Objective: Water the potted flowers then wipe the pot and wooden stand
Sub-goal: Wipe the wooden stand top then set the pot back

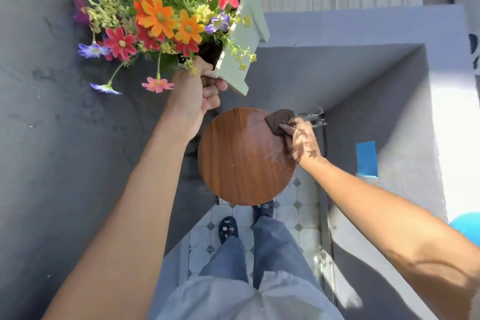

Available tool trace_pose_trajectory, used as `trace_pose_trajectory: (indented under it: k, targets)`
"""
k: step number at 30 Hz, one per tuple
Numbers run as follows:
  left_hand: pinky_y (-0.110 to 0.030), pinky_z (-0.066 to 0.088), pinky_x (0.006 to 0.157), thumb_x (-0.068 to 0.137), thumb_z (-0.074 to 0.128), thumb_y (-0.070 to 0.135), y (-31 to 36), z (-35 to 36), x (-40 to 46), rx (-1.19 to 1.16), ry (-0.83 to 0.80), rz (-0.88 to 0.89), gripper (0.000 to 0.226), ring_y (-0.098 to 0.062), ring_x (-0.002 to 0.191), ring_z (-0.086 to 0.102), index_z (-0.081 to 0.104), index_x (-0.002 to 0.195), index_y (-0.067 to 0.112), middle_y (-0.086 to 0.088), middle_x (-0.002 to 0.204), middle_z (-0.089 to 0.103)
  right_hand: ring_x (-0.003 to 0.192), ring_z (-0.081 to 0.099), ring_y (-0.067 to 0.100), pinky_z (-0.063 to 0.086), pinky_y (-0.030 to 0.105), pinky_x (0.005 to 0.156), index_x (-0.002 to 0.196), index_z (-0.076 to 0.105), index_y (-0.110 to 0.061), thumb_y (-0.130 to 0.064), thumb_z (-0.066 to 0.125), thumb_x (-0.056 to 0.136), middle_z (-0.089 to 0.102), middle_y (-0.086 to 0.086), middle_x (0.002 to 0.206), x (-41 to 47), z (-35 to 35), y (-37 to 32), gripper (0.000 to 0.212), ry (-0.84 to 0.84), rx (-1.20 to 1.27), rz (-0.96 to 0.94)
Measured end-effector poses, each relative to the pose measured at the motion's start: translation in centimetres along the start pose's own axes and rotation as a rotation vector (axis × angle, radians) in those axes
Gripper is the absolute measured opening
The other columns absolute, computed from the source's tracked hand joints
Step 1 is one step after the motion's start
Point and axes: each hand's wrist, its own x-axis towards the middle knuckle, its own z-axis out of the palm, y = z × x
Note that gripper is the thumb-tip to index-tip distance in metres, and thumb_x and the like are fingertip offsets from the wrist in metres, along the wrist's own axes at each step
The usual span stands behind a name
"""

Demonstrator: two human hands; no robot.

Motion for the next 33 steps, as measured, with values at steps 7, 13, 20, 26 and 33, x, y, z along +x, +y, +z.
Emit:
trace_pose_trajectory:
  k: [7, 13, 20, 26, 33]
  targets:
    - [-0.02, 0.022, 0.039, 0.089, 0.042, 0.008, 0.6, -0.1, 1.6, 0.014, 0.014, -0.015, 0.013, -0.009, 0.042, 0.031, 0.053, 0.082, 0.004, -0.009, 0.061, 0.055, 0.111, 0.042, 0.029, 0.05, 0.044, 0.089, 0.125, 0.066, -0.018, -0.008, 0.05, 0.09, 0.054, 0.016, 0.127, -5.2, 6.5, -5.3, 0.04, -0.011, -0.009, -0.334]
    - [-0.022, 0.023, 0.039, 0.088, 0.042, 0.006, 0.2, -0.1, 2.4, 0.035, 0.072, -0.021, 0.011, -0.01, 0.04, 0.033, 0.05, 0.094, 0.003, -0.012, 0.061, 0.054, 0.102, 0.046, 0.03, 0.055, 0.041, 0.082, 0.125, 0.066, -0.016, -0.016, 0.059, 0.092, 0.054, 0.01, 0.119, -7.0, 11.8, -11.7, 0.034, -0.18, -0.002, -0.609]
    - [-0.022, 0.023, 0.043, 0.09, 0.041, 0.007, 0.4, -0.4, 2.6, 0.04, 0.035, 0.003, 0.012, -0.009, 0.04, 0.034, 0.049, 0.081, 0.007, -0.012, 0.062, 0.053, 0.11, 0.045, 0.031, 0.049, 0.044, 0.092, 0.128, 0.064, -0.018, -0.005, 0.055, 0.089, 0.052, 0.011, 0.126, 4.7, 6.0, -9.9, 0.042, 0.007, -0.075, -0.51]
    - [-0.022, 0.025, 0.042, 0.089, 0.041, 0.006, 0.4, -0.5, 2.6, 0.018, 0.019, -0.01, 0.016, -0.01, 0.042, 0.033, 0.05, 0.076, 0.007, -0.011, 0.061, 0.054, 0.114, 0.045, 0.029, 0.045, 0.04, 0.097, 0.122, 0.067, -0.018, -0.005, 0.055, 0.085, 0.054, 0.008, 0.124, 8.5, 3.0, -9.5, 0.041, 0.157, 0.02, -0.147]
    - [-0.022, 0.024, 0.042, 0.091, 0.039, 0.006, 0.3, -0.3, 2.7, 0.043, 0.035, -0.002, 0.011, -0.009, 0.042, 0.034, 0.05, 0.089, 0.004, -0.009, 0.06, 0.053, 0.113, 0.04, 0.029, 0.049, 0.041, 0.09, 0.15, 0.031, -0.021, -0.012, 0.05, 0.092, 0.043, 0.008, 0.13, 0.6, 10.0, -15.5, 0.062, -0.055, -0.009, -0.447]
